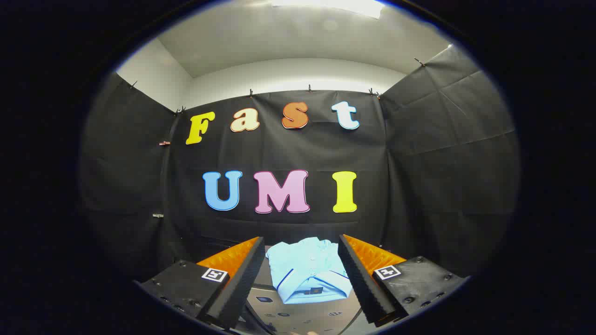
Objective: Put the clothes into the washing machine and then close the washing machine lid.
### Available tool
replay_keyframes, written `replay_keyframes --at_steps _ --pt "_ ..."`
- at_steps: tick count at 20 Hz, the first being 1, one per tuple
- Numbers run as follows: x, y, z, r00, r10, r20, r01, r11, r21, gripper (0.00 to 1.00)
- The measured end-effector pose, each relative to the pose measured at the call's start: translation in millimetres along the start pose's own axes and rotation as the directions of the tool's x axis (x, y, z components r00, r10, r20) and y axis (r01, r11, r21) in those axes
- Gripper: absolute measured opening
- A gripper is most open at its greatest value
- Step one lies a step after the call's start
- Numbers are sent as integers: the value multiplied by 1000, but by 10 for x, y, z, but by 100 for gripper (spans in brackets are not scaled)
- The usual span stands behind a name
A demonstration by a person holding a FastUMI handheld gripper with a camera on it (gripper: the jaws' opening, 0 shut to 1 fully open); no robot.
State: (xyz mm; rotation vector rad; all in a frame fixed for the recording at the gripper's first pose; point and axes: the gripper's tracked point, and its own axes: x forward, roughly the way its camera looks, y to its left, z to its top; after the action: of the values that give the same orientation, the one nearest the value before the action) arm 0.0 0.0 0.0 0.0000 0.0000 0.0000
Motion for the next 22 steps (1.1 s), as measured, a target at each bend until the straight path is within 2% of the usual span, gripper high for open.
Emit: replay_keyframes --at_steps 22 --pt "289 66 -141 1000 9 -11 -9 1000 2 99"
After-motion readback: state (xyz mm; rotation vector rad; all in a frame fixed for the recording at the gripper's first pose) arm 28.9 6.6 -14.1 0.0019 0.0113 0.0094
